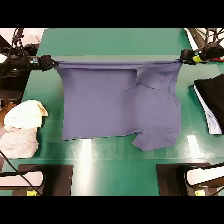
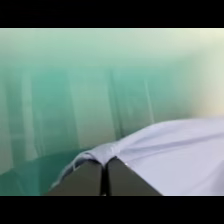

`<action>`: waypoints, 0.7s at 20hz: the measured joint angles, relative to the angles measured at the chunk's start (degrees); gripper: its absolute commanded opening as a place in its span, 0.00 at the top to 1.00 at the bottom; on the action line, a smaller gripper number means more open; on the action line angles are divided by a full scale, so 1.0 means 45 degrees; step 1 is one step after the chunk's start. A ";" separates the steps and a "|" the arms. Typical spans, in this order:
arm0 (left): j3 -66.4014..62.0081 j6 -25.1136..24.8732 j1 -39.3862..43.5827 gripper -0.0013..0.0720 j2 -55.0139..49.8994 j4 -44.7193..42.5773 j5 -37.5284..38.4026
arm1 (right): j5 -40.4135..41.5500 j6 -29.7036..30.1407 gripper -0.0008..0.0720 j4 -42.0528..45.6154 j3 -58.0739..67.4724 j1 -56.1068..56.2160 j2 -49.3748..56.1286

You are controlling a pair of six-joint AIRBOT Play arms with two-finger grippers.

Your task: Fold the shirts.

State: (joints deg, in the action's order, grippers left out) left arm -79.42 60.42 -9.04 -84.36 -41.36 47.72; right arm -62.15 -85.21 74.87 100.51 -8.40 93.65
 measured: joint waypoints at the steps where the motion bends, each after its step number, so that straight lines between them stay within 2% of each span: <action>1: 0.0005 -0.0131 0.0068 0.95 -0.0117 0.0058 -0.0209 | 0.0228 0.0000 0.97 0.0029 0.0000 0.0005 0.0058; 4: 0.0010 -0.0321 0.0189 0.95 -0.0340 -0.0112 -0.0039 | 0.0136 0.0034 0.97 0.0316 -0.0029 0.0024 0.0185; 7: 0.0015 -0.0311 0.0243 0.95 -0.0432 -0.0996 0.1030 | -0.0806 0.0117 0.97 0.0850 -0.0442 0.0121 0.0199; 11: 0.0257 -0.0029 0.0257 0.95 -0.0486 -0.2555 0.2569 | -0.1399 0.0155 0.97 0.1219 -0.1953 0.0180 -0.0248; 14: 0.0758 0.0141 0.0257 0.95 -0.0500 -0.3186 0.3026 | -0.1350 0.0146 0.97 0.1311 -0.3196 0.0185 -0.0612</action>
State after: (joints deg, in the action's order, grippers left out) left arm -76.01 61.06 -7.88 -86.61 -55.70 61.34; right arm -68.23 -84.55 80.77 86.13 -7.57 90.89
